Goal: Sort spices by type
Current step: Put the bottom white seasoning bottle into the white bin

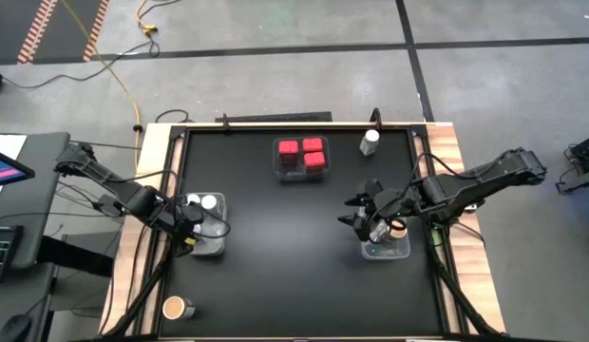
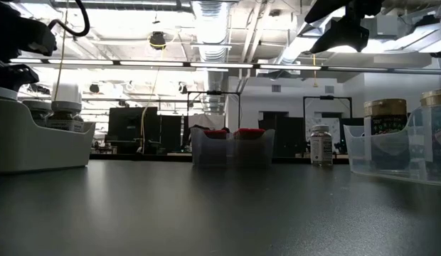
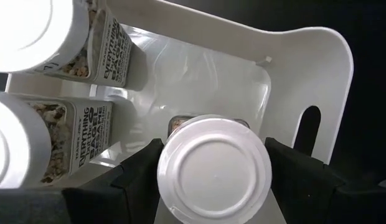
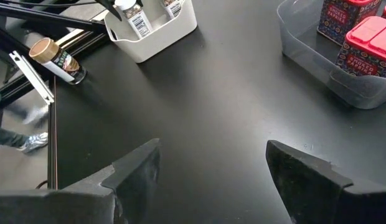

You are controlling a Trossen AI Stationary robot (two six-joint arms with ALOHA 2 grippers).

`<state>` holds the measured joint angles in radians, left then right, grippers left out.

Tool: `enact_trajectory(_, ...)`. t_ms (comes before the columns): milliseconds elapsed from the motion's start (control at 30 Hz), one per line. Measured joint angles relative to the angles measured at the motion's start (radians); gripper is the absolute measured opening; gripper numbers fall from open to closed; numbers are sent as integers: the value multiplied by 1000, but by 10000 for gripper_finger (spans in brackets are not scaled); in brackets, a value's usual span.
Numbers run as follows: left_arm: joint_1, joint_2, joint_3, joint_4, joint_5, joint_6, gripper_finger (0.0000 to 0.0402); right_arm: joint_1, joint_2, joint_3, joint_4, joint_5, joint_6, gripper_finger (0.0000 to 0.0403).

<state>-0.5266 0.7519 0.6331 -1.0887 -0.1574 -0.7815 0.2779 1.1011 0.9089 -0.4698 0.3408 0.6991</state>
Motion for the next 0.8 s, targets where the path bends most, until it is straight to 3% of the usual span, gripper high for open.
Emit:
enact_trajectory(233,0,0,0,-2,0,29,247,0,0,0,0,0,0,315)
enact_trajectory(467,0,0,0,-6,0,29,194,0,0,0,0,0,0,315)
enact_trajectory(800,0,-1,1,-40,-3,58,211,0,0,0,0,0,-1,315)
